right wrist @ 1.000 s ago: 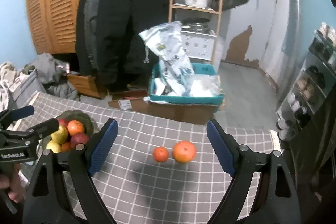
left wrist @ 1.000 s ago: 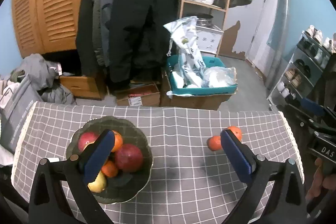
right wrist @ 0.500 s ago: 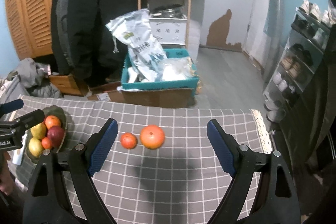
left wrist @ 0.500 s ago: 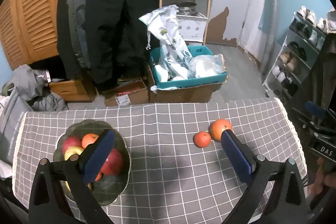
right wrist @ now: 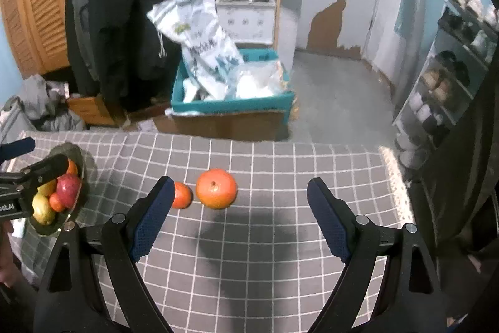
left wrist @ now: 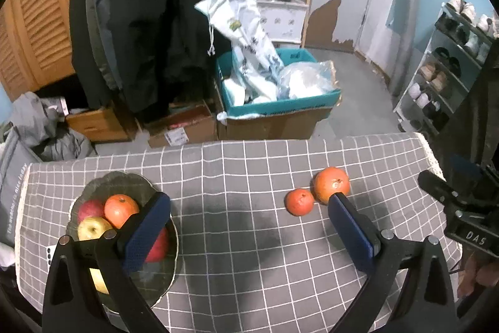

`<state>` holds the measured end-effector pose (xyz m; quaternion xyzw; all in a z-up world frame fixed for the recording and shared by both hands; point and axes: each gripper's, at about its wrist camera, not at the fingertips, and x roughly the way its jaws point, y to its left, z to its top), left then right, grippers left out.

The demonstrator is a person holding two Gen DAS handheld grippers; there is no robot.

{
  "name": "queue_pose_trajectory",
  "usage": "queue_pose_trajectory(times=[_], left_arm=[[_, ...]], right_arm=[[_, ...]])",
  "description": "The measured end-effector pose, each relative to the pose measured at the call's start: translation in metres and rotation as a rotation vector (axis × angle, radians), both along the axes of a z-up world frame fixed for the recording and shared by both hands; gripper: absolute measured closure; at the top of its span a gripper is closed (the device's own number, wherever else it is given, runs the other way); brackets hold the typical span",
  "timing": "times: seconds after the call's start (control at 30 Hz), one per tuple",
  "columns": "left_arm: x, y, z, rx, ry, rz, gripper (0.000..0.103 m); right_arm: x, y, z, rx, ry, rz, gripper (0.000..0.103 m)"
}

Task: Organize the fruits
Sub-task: 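Withdraw both tools from the bowl toward the two remaining oranges, then close the right tool on the large orange while the left tool approaches the small tangerine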

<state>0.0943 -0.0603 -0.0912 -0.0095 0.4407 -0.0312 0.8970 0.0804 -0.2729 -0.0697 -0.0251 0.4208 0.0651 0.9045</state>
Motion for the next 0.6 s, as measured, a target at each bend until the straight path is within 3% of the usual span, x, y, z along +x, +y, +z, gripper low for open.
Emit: queue_pose_trajectory(times=[0.33, 0.6], left_arm=[[0.034, 0.005, -0.051, -0.008, 0.117, 0.04, 0.001], [0.052, 0.009, -0.08, -0.024, 0.166, 0.067, 0.001]], right_arm=[[0.046, 0.016, -0.049, 0.018, 0.115, 0.033, 0.017], [0.075, 0.024, -0.091, 0.051, 0.222, 0.041, 0.017]])
